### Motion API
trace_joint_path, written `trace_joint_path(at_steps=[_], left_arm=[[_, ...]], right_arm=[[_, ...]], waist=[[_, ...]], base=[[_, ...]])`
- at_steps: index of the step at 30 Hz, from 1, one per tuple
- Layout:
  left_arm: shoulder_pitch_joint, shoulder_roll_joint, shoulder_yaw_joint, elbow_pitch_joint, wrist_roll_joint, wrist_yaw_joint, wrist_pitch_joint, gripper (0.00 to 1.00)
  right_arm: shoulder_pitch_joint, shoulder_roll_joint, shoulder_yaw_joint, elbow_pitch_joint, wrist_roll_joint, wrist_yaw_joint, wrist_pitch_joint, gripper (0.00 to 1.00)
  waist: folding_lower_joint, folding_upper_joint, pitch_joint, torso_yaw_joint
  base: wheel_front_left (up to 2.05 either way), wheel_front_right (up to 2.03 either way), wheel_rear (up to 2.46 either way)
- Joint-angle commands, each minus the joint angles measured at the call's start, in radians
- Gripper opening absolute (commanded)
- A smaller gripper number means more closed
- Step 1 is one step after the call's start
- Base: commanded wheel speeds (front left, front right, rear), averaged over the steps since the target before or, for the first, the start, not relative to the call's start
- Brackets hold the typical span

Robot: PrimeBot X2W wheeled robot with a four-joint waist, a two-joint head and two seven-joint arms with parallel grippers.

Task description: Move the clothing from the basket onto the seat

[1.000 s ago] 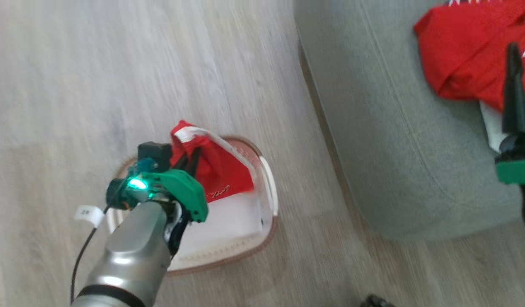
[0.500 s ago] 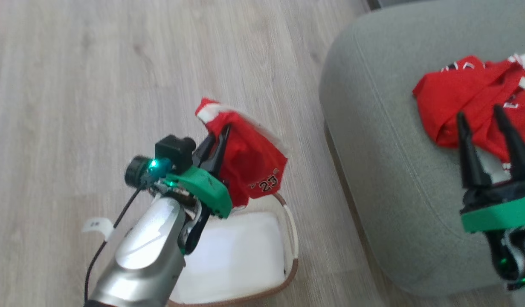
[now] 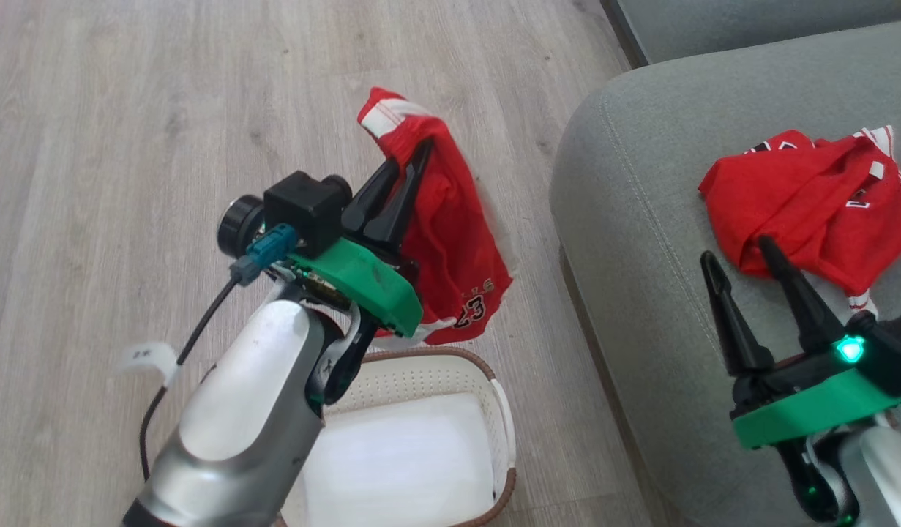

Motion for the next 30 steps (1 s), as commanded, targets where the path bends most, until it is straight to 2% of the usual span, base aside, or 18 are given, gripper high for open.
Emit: trace_joint_path(at_steps=[1,6,13,23,30], left_arm=[[-0.061,0.025,0.037,-0.055,-0.009,0.005,0.009,0.0],[-0.054,0.03,0.032,-0.102,-0.014,0.014,0.033,0.0],[-0.053,0.014,0.0,-0.132,-0.013,0.019,0.053,0.0],[-0.055,-0.018,-0.067,-0.168,-0.02,0.011,0.072,0.0],[-0.057,-0.031,-0.1,-0.184,-0.028,0.016,0.078,0.0]], right_arm=[[-0.025,-0.024,0.018,-0.028,0.004,0.0,-0.005,1.0],[-0.049,-0.029,0.101,-0.03,0.011,0.0,-0.005,1.0],[-0.153,-0.015,0.308,-0.014,0.014,0.0,-0.005,1.0],[-0.315,0.041,0.482,0.135,0.029,0.0,-0.005,1.0],[-0.377,0.079,0.532,0.249,0.031,0.0,-0.005,1.0]], waist=[[0.0001,-0.0001,0.001,-0.002],[0.0001,-0.0001,0.004,-0.003],[0.0001,-0.0001,0.007,0.021],[0.0001,-0.0001,0.005,0.088],[0.0001,-0.0001,0.01,0.126]], base=[[0.0,0.0,0.0],[0.0,0.0,0.0],[0.0,0.0,0.0],[0.0,0.0,0.0],[0.0,0.0,0.0]])
